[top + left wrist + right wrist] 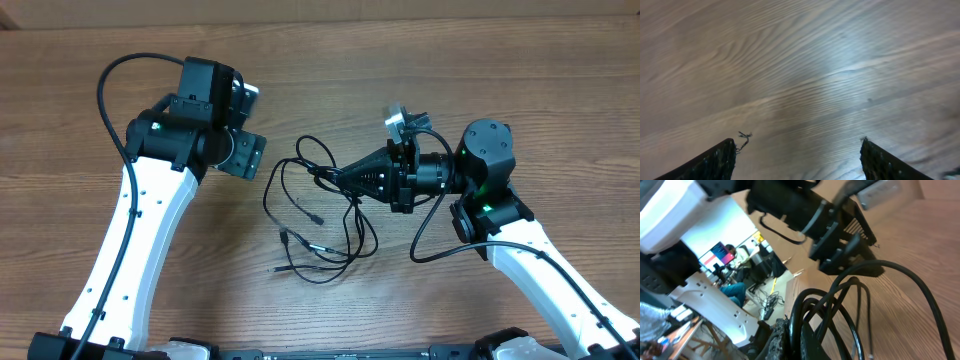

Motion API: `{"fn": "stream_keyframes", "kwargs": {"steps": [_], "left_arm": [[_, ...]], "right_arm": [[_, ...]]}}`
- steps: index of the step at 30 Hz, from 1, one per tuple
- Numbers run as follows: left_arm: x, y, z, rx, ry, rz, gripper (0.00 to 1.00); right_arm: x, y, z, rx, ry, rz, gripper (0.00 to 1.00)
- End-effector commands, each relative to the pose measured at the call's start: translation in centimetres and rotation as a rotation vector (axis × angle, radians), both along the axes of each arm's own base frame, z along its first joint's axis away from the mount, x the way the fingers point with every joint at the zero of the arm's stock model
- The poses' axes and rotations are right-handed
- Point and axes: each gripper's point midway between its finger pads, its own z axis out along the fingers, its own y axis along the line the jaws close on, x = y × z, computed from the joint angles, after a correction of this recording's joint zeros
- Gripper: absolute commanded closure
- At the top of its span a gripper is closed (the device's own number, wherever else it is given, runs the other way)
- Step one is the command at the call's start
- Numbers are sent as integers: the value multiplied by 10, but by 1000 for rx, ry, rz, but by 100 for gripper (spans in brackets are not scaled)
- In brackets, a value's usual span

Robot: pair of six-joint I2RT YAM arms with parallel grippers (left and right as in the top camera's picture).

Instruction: Untangle cables

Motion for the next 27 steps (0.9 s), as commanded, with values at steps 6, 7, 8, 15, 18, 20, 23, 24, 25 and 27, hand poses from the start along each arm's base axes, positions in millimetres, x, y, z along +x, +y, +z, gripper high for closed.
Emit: {"fn": "stream_keyframes", "kwargs": {"steps": [6, 7, 8, 15, 18, 20, 23, 24, 25, 27], "left_arm": [[6, -21, 9, -86, -27, -92, 15], [6, -22, 9, -101, -24, -69, 12], [6, -24, 9, -129, -17, -43, 12], [-10, -71, 18, -444, 86, -33, 35], [-15, -85, 24, -531, 116, -47, 34], [-16, -89, 24, -536, 118, -42, 33], [-17, -97, 26, -561, 132, -10, 34], [-18, -100, 26, -575, 140, 12, 35], [-18, -103, 27, -589, 147, 35, 40], [-17, -109, 28, -620, 164, 105, 48]], "right_arm": [[29, -4, -15, -53, 44, -174, 96], [31, -5, -16, -57, 50, -187, 96], [33, -5, -17, -59, 51, -199, 96], [62, -15, -30, -92, 154, -387, 96], [73, -21, -35, -101, 192, -466, 96], [77, -23, -36, -100, 210, -490, 96], [81, -26, -37, -96, 237, -522, 96], [83, -27, -38, -95, 247, -535, 96], [85, -28, -38, -91, 263, -552, 96], [89, -32, -39, -79, 306, -588, 96]]}}
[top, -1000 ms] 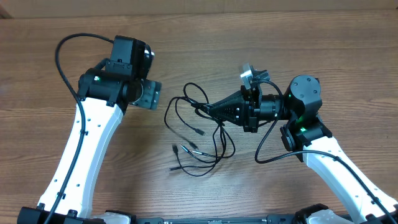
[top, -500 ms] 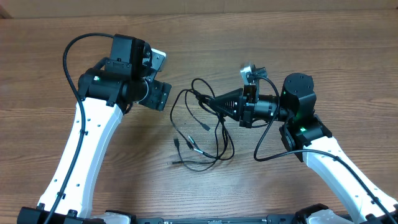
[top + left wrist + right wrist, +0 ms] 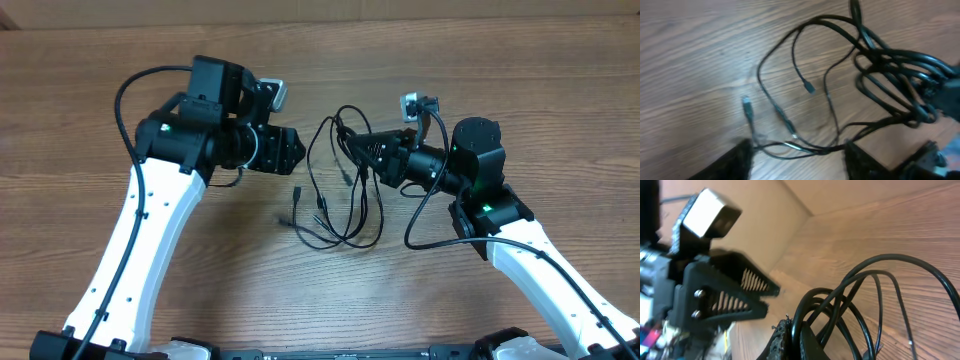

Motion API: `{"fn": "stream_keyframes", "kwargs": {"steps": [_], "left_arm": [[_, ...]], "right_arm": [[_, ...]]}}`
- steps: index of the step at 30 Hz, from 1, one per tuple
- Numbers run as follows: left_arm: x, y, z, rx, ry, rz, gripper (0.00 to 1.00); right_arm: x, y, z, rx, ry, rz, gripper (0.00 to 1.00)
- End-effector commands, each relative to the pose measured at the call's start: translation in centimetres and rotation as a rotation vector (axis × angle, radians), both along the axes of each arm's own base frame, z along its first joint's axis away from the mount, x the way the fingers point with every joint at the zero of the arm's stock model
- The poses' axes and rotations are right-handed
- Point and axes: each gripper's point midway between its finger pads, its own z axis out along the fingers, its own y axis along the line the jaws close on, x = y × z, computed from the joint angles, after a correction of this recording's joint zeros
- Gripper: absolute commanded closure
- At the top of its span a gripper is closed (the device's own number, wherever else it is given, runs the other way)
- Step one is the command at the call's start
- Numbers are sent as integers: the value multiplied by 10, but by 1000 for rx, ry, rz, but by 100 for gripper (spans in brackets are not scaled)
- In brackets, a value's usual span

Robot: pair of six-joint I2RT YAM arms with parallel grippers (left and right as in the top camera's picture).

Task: Untangle cables
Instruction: 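Move the left gripper right toward the cables held by the right gripper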

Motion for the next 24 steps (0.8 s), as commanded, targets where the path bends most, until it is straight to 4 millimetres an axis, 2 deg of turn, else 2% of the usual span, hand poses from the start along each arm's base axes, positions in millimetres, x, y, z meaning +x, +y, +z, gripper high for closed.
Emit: {"fn": "stream_keyframes", "kwargs": {"steps": [1, 4, 7, 13, 14, 24], "left_arm": [[1, -17, 8, -97, 87, 133, 50], [4, -20, 6, -81, 101, 236, 51], [8, -13, 2, -48, 121, 383, 55], [5, -19, 0, -106, 210, 590, 61], [5, -23, 1, -123, 220, 621, 0], [9, -36, 7, -229, 268, 784, 0]], "right_arm": [[15, -9, 4, 42, 66, -114, 96], [17, -10, 7, 64, 78, -129, 96], [20, -12, 8, 87, 110, -152, 96], [32, -22, 6, 99, 133, -250, 96], [38, -27, 6, 137, 185, -308, 96], [52, -43, 5, 227, 277, -457, 96]]}}
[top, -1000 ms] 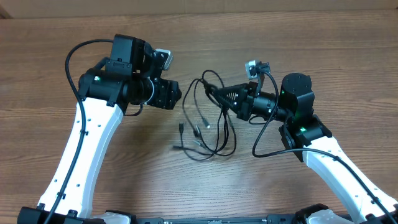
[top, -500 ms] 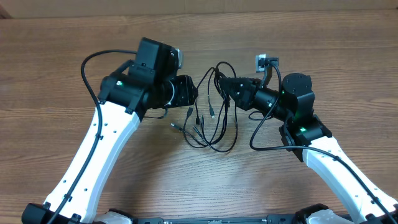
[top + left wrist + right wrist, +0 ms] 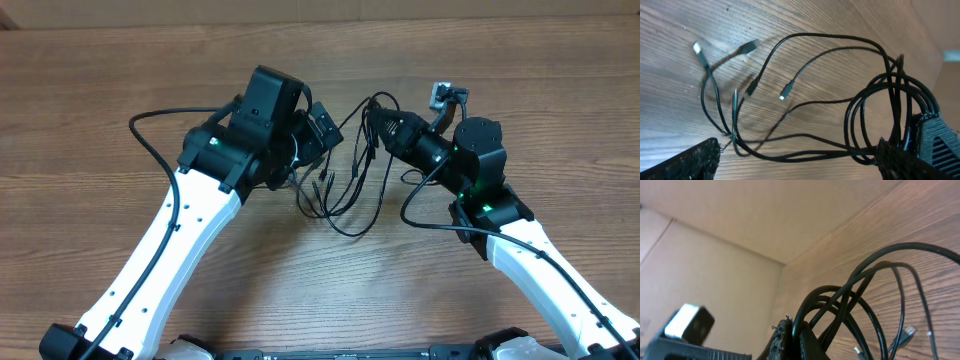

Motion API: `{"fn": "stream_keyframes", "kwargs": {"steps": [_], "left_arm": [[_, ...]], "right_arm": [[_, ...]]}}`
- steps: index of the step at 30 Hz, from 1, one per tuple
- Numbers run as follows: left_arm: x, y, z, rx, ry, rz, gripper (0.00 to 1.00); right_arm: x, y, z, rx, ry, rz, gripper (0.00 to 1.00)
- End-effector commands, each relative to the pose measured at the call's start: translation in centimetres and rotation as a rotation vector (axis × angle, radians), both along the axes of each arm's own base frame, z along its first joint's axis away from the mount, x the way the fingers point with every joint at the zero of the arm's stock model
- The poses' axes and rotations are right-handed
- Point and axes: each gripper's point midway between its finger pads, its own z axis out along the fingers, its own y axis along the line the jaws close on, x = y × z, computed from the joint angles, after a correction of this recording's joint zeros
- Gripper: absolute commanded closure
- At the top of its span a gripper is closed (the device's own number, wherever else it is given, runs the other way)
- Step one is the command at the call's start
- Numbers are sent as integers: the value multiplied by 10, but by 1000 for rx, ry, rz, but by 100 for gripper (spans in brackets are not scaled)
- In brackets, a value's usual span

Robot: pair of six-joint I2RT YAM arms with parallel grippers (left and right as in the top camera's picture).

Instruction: Untangle cables

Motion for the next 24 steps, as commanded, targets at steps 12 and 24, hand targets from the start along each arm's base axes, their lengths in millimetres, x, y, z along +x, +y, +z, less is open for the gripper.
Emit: {"fn": "stream_keyframes", "kwargs": {"steps": [12, 24], "left_arm": [[12, -29, 19, 0, -144, -101, 5], [11, -66, -14, 85, -173, -350, 27]], "right_arm": [[3, -2, 8, 185, 139, -60, 96], [-12, 14, 12, 222, 166, 63, 96]]}}
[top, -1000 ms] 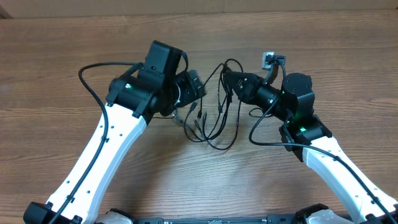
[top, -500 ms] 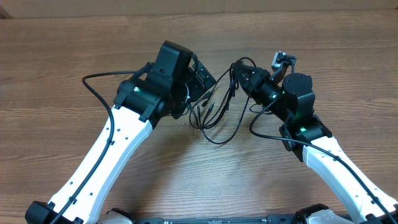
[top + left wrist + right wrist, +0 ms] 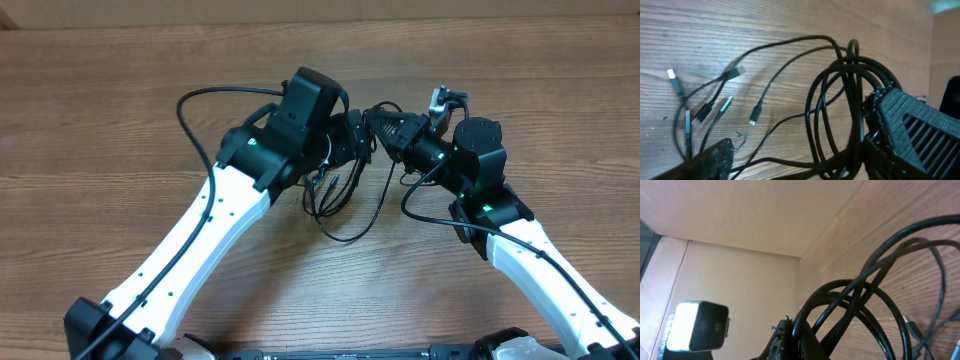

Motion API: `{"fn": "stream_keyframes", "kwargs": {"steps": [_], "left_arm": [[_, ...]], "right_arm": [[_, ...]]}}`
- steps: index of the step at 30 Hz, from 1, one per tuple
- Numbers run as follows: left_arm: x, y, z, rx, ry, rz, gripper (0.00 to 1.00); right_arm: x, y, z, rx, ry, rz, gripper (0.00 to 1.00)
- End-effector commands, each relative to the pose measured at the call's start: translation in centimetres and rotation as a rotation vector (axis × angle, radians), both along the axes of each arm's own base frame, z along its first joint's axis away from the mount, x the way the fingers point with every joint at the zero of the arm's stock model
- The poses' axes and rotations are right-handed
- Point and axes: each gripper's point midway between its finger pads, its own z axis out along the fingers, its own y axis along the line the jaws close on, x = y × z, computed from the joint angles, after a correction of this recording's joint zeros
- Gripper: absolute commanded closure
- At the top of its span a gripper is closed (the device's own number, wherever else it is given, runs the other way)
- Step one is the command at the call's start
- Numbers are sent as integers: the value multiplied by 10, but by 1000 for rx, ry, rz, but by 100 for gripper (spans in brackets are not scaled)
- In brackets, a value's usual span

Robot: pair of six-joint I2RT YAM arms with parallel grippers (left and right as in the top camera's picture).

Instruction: Untangle cables

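Observation:
A tangle of thin black cables [image 3: 342, 205] hangs from my right gripper [image 3: 376, 121], which is shut on the looped part of the bundle above the table's middle. In the right wrist view the loops [image 3: 880, 295] fan out from the pinch of the right gripper [image 3: 801, 337]. My left gripper [image 3: 357, 140] sits right against the bundle, open. In the left wrist view several loops [image 3: 836, 85] run between the spread fingers of the left gripper [image 3: 795, 167]. Loose plug ends [image 3: 673, 76] trail on the wood at the left.
The wooden table [image 3: 120, 90] lies all round. The two arms meet at the centre, and the left arm [image 3: 210, 230] crosses diagonally from the front left. The right arm's own wire loops [image 3: 415, 200] below its wrist. A cardboard wall [image 3: 765, 210] stands behind.
My left gripper has moved right, up against the right gripper's tip, and the cable loops now pass between its open fingers. The right gripper stays shut on the bundle in about the same place.
First my left gripper was over bare wood at the left while the right held the bundle low over the table. Then the bundle was held higher and farther back, with the left gripper turned toward it. The left gripper was closer at each moment and now straddles the loops.

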Motion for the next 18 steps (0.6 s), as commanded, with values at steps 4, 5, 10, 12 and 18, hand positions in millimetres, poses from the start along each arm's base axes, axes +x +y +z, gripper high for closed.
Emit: {"fn": "stream_keyframes", "kwargs": {"steps": [4, 5, 10, 12, 18], "left_arm": [[3, -25, -17, -6, 13, -126, 41], [4, -29, -15, -18, 1, -149, 41], [5, -34, -11, -31, -26, -182, 35], [4, -33, -12, -27, -20, -183, 32], [0, -31, -15, -18, 0, -183, 33]], "right_arm": [[-7, 8, 13, 42, -15, 63, 96], [-7, 8, 13, 42, -15, 63, 96], [-8, 10, 16, 49, -29, 77, 96], [-10, 12, 23, 61, -56, 97, 96], [-10, 14, 35, 105, -78, 107, 96]]}}
